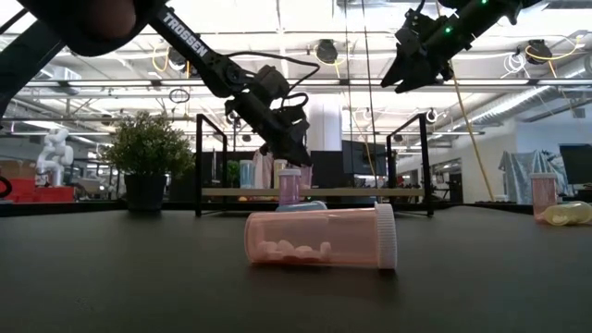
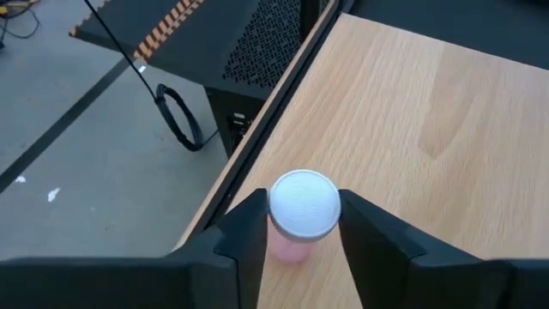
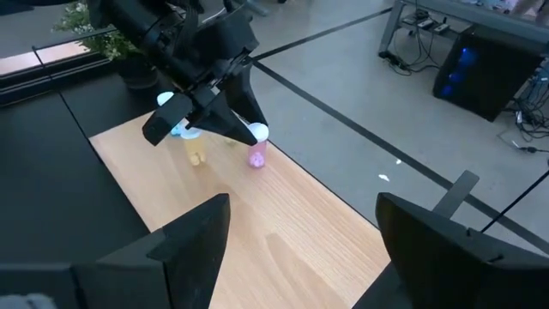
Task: Pick and place medicine bottles onto shelf by color
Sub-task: Put the top right pink pill bottle on the shelf, then put the bottom left pink pill bottle on the shelf
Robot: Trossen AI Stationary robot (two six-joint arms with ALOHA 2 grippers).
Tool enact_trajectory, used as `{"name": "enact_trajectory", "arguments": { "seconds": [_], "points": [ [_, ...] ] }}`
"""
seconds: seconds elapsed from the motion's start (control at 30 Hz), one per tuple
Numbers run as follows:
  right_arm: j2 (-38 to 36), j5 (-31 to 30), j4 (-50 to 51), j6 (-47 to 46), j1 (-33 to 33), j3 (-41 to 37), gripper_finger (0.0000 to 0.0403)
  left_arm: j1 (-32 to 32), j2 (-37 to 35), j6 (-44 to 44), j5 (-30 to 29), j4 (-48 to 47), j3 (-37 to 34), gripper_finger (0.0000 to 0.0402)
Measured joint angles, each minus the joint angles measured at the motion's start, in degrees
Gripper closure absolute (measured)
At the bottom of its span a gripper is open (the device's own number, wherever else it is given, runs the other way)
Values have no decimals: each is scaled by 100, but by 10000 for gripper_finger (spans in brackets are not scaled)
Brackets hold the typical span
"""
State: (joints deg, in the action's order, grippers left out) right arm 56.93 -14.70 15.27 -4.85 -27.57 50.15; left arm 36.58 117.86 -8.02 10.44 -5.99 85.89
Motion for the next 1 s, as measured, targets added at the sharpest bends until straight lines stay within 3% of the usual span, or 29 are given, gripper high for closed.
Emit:
{"name": "enact_trajectory", "arguments": {
  "seconds": [0.33,0.53,0.67,0.83,1.0],
  "points": [
    [0,0,0,-55,0,0,117,-2,-45,517,-2,177,0,153],
    [-43,103,-44,-29,77,0,117,-20,-718,799,33,266,1,111],
    [-175,753,-9,-304,101,3,117,-158,-1366,646,31,-17,7,104],
    [-287,973,338,-677,281,4,128,-544,-2139,746,20,-804,7,118],
    [-322,1027,551,-1507,776,4,146,-982,-2761,1965,0,-2138,7,140]
  ]
}}
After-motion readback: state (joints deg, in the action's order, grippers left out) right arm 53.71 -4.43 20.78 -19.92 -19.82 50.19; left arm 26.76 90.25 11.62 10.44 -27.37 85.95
